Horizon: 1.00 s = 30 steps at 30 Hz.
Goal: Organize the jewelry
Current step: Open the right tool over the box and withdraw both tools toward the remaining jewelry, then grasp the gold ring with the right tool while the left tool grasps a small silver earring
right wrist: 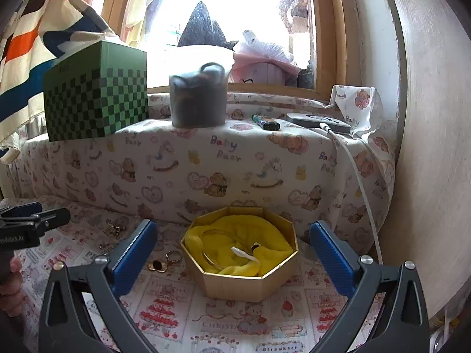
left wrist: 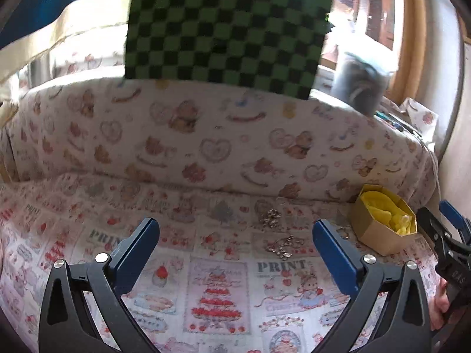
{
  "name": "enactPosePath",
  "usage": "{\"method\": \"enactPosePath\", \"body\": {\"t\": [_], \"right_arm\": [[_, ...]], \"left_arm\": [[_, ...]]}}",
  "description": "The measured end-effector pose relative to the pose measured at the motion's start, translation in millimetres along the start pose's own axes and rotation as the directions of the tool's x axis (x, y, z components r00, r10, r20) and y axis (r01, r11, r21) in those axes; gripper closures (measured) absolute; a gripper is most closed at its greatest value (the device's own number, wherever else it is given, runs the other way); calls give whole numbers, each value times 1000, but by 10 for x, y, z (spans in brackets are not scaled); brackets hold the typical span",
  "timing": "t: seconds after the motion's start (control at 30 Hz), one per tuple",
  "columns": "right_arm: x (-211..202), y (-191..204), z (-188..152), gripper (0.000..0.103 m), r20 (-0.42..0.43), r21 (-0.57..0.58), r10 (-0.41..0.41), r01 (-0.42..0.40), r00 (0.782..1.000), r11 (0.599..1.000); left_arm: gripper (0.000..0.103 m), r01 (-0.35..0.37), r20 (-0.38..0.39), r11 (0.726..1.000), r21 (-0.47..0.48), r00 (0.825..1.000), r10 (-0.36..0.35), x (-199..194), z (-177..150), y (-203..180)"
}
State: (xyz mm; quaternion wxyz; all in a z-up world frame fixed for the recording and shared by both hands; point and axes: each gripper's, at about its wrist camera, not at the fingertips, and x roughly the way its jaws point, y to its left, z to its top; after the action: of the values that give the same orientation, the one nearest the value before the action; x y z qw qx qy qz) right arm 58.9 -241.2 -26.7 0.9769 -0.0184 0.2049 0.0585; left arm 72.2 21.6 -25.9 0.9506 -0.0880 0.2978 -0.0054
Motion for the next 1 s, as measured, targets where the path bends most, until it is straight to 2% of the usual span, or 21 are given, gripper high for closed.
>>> {"method": "enactPosePath", "body": {"t": [0.13, 0.3, 0.43, 0.57, 0.67, 0.77, 0.83, 1.0], "right_arm": [[9, 17, 7, 0, -39, -4, 11, -11, 999, 1000], [14, 20, 102, 0, -113, 29, 16, -13, 994, 999], [46, 99, 183, 0, -200, 65, 73, -61, 977, 996], [101, 253, 207, 3, -278, 73, 126, -110, 952, 991], [181, 378, 213, 10, -346, 61, 130, -116, 929, 991], [272, 456, 234, 20, -411, 59, 119, -103, 904, 993], [311, 467, 249, 32, -440, 91, 143, -114, 886, 989], [375, 570, 247, 56, -494, 128, 203, -160, 846, 979]], "left_arm": [[0, -4, -11, 999, -36, 1000, 3, -51, 27, 114], [0, -56, 25, 998, -6, 998, 56, -132, 52, 141], [0, -6, 52, 1000, 8, 999, 5, -139, 22, 158], [0, 13, 75, 999, 36, 997, -16, -169, 12, 97], [0, -16, 97, 998, 66, 995, 10, -180, 2, 39], [0, -25, 118, 999, 43, 993, 20, -207, 20, 80], [0, -5, 122, 1000, -2, 993, 5, -235, 54, 165], [0, -24, 146, 998, -58, 989, 32, -270, 98, 293]]}}
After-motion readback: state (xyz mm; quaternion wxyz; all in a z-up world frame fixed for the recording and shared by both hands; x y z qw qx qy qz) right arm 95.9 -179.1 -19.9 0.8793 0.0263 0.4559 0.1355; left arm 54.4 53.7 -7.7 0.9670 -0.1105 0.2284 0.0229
